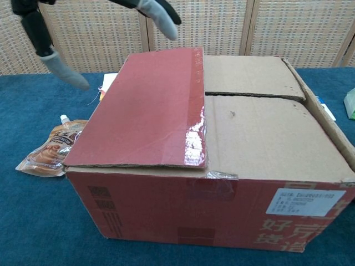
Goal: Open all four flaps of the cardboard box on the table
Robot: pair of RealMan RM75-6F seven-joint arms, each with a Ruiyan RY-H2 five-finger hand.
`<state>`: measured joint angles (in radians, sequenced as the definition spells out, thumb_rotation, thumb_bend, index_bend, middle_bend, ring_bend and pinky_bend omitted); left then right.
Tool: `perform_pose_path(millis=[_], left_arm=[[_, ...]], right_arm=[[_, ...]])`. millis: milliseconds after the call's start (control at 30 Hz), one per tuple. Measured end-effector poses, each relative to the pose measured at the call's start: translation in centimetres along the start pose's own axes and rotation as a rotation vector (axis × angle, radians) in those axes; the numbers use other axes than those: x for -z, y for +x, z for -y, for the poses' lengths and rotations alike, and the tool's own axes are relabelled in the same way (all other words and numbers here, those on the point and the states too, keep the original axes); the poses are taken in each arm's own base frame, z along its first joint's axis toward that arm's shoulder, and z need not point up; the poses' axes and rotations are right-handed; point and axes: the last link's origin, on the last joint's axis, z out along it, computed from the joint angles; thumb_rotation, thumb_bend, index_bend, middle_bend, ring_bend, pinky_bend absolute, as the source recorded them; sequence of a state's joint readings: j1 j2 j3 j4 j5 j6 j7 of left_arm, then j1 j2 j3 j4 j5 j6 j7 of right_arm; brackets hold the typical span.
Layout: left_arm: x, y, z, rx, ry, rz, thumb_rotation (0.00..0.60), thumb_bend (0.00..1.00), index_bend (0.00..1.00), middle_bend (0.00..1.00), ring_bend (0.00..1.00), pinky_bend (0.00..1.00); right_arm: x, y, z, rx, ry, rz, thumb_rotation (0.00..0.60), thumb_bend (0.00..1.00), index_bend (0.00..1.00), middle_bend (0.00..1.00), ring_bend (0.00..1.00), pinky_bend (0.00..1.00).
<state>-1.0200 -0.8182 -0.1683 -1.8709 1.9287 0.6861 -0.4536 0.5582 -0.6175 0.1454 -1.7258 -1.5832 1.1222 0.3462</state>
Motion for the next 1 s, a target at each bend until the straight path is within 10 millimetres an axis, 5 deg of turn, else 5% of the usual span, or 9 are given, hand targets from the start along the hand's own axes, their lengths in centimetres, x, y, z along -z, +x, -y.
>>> perform_pose_path(millis=[467,1000], left_arm=[[-8.3,-0.2,-3.7,-0.020,-0.165,0.145,0.596,0.22,0.12,0.00,0.00,0.00],[-10.1,-1.5,-3.8,-0.004,-0.130,0.237,0.598,0.24,0.14,0.03,0.03,0.00]], right_arm=[[0.7,-0.1,-0.3,0.011,-0.032,-0.002,0.389,0.03,0.39,0.32,0.07,0.02],[1.0,-0.1,-0.7,-0.003,-0.041,-0.010,0.388,0.03,0.39,0.32,0.07,0.02]])
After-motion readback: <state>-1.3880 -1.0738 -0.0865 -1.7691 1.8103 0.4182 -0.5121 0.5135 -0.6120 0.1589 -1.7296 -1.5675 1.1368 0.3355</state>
